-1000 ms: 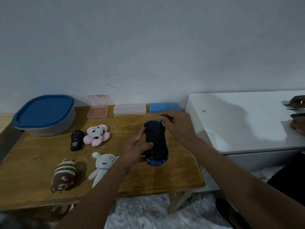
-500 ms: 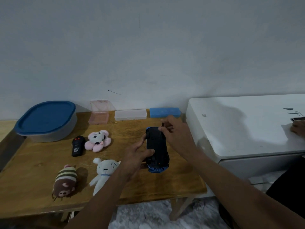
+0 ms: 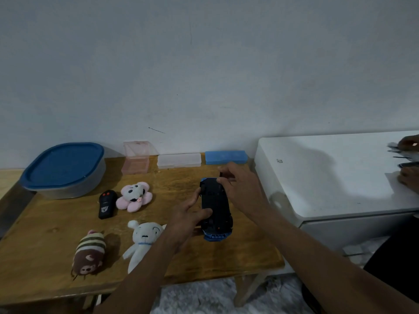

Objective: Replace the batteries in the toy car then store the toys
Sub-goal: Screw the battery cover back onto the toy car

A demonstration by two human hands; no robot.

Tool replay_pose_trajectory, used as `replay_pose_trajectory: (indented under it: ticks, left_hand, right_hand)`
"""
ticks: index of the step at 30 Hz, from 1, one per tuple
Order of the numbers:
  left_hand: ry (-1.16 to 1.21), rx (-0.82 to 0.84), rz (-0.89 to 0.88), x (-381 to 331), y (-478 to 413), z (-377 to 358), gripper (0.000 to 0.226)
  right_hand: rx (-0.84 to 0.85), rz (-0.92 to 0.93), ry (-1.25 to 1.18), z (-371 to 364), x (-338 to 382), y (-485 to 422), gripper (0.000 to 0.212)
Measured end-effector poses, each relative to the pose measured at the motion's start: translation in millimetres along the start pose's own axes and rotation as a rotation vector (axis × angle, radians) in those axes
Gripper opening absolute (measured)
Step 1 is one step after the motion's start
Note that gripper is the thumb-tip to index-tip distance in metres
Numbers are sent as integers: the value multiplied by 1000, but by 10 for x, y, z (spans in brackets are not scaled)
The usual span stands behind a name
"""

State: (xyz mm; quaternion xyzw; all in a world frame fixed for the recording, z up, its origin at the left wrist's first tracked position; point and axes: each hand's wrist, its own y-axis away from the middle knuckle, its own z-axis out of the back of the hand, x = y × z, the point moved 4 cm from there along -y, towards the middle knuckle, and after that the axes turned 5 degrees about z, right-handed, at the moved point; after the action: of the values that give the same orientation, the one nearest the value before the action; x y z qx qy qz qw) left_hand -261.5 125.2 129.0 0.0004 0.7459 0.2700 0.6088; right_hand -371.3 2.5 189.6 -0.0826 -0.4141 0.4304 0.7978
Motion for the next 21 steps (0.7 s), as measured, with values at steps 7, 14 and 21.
replay_pose_trajectory:
  ticks: [7,14,21]
  left_hand:
    - [12,-7,18,25,-28,-1,70]
    - [18,4,24,9,-23,-13,70]
    - [17,-3,21,5,-38,-16,69]
  right_hand:
    - [-26,-7,-43,12,13,-32,10]
    - [-19,0,-54,29,33,-32,16]
    - [-9,4,-72,40,66,-48,19]
